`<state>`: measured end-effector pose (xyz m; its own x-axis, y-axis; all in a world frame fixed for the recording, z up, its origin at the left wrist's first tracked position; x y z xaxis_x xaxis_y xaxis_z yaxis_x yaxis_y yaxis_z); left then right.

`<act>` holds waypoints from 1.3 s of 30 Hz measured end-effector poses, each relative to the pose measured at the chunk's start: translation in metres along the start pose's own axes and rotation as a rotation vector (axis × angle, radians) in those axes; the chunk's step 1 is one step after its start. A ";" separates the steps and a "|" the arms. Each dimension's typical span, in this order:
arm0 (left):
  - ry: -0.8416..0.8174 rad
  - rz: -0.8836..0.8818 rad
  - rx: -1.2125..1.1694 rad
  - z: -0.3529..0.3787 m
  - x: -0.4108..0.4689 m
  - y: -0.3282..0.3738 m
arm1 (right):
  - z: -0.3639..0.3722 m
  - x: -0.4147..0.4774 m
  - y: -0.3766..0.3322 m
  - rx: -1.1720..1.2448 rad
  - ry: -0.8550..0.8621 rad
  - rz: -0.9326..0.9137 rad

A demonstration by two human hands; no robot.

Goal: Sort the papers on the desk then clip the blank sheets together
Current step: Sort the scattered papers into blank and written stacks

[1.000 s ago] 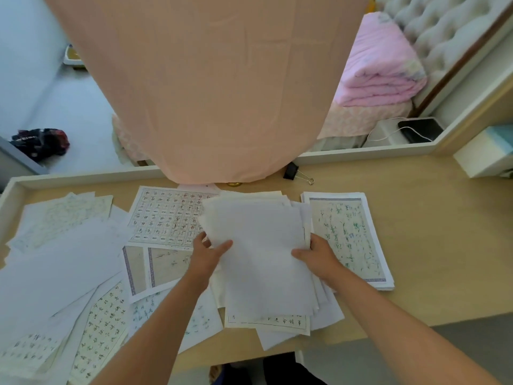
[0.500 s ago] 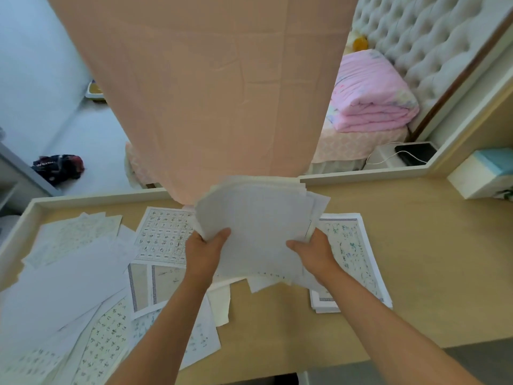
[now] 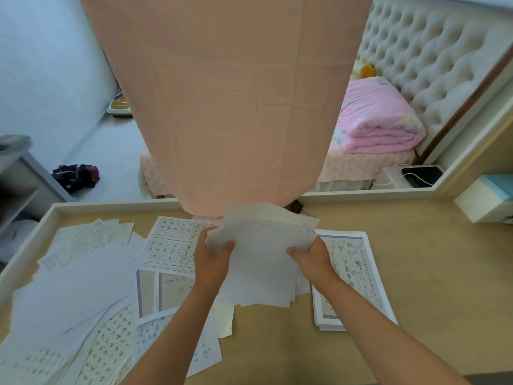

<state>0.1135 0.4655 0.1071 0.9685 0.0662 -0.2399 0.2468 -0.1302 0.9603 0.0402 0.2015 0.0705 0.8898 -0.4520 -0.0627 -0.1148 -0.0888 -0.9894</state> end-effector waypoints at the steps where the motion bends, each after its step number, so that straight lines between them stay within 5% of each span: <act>1: 0.017 0.004 -0.011 -0.002 -0.001 0.003 | -0.001 0.001 -0.001 0.011 0.026 -0.006; 8: 0.057 0.134 -0.135 -0.013 -0.002 0.050 | -0.011 0.009 -0.043 0.131 0.119 -0.165; 14: -0.028 0.134 0.044 0.005 0.002 0.025 | 0.012 0.007 -0.026 -0.003 -0.043 -0.120; 28: -0.069 -0.008 -0.089 0.007 0.040 -0.007 | 0.013 0.022 -0.007 0.039 0.067 0.060; 39: -0.120 0.050 0.211 0.018 0.049 -0.019 | 0.034 0.025 0.005 -0.047 0.018 0.092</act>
<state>0.1571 0.4531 0.0743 0.9736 -0.0619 -0.2199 0.1873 -0.3348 0.9235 0.0765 0.2202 0.0598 0.8665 -0.4761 -0.1500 -0.2163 -0.0873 -0.9724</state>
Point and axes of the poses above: each hand's wrist, its own x-axis towards the middle knuckle, its own z-axis out of the palm, y = z × x, the point moved 10 cm from there along x, towards the middle knuckle, and after that the axes turned 10 degrees about -z, right-handed, at the moved point
